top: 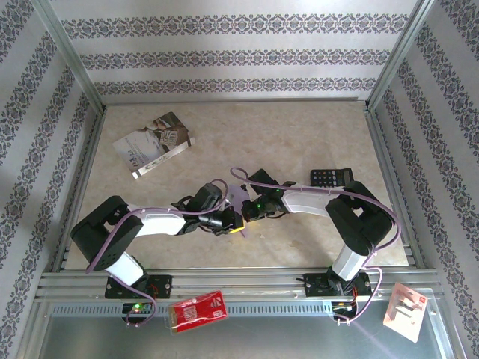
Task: Fold a paper plane with a square sheet of paper (pick it up from the middle)
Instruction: Third fold the triangle at the center of the table.
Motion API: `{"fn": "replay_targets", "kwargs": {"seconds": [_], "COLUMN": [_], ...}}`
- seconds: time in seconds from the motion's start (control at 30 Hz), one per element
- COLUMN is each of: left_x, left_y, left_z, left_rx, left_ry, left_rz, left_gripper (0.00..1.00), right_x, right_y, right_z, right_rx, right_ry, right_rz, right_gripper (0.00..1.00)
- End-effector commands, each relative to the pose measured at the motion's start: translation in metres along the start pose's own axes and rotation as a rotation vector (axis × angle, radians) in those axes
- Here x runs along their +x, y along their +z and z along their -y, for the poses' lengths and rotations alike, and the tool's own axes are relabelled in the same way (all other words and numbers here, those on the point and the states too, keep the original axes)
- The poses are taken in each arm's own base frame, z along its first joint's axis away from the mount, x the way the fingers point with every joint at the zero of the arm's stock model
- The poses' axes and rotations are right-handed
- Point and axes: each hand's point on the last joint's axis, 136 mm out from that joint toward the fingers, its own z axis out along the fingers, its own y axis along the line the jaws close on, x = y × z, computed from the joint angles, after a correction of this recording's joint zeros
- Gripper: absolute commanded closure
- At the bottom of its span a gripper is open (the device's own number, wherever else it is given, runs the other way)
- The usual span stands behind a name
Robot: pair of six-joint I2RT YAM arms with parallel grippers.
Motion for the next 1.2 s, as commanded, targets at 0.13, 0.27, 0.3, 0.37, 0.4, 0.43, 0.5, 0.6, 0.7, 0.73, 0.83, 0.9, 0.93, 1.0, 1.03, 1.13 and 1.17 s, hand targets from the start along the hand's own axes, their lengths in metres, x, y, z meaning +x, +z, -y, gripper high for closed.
{"fn": "replay_targets", "kwargs": {"seconds": [0.13,0.27,0.3,0.37,0.4,0.43,0.5,0.6,0.7,0.73,0.83,0.9,0.93,1.0,1.03,1.13,1.17], "left_x": [-0.006,-0.001,0.000,0.002,0.002,0.002,0.003,0.003,0.005,0.005,0.007,0.007,0.007,0.008,0.009,0.010,0.011], "left_y": [0.011,0.017,0.019,0.020,0.021,0.022,0.023,0.024,0.026,0.027,0.028,0.030,0.030,0.031,0.032,0.033,0.034], "left_z": [0.020,0.010,0.008,0.003,0.001,0.001,-0.003,-0.004,-0.009,-0.011,-0.014,-0.014,-0.015,-0.018,-0.020,-0.024,-0.026], "left_rx": [0.062,0.036,0.030,0.022,0.018,0.018,0.010,0.010,0.002,0.001,0.000,-0.002,-0.002,-0.008,-0.012,-0.016,-0.017], "left_ry": [0.029,0.021,0.018,0.012,0.009,0.013,0.009,0.007,0.001,-0.001,-0.004,-0.005,-0.006,-0.007,-0.009,-0.014,-0.017], "left_rz": [0.011,-0.009,-0.014,-0.020,-0.020,-0.021,-0.024,-0.024,-0.028,-0.028,-0.031,-0.033,-0.034,-0.036,-0.036,-0.040,-0.043], "left_gripper": [0.87,0.87,0.87,0.87,0.87,0.86,0.86,0.86,0.86,0.86,0.86,0.86,0.85,0.85,0.86,0.86,0.86], "right_x": [0.026,0.027,0.027,0.026,0.027,0.026,0.026,0.025,0.024,0.024,0.022,0.022,0.022,0.022,0.023,0.023,0.023], "right_y": [0.009,0.009,0.009,0.009,0.009,0.009,0.010,0.010,0.009,0.009,0.009,0.009,0.009,0.009,0.009,0.009,0.009], "right_z": [0.023,0.024,0.024,0.024,0.024,0.024,0.023,0.022,0.021,0.021,0.020,0.019,0.019,0.018,0.018,0.018,0.018], "right_rx": [0.067,0.069,0.071,0.069,0.069,0.069,0.065,0.062,0.059,0.057,0.057,0.053,0.053,0.052,0.052,0.052,0.054], "right_ry": [0.044,0.044,0.044,0.045,0.045,0.047,0.047,0.046,0.045,0.045,0.045,0.044,0.044,0.044,0.043,0.046,0.047], "right_rz": [-0.077,-0.079,-0.080,-0.079,-0.080,-0.078,-0.080,-0.076,-0.075,-0.075,-0.072,-0.071,-0.073,-0.073,-0.074,-0.075,-0.075], "right_gripper": [1.00,1.00,1.00,1.00,1.00,1.00,1.00,1.00,1.00,1.00,1.00,1.00,1.00,1.00,1.00,1.00,1.00]}}
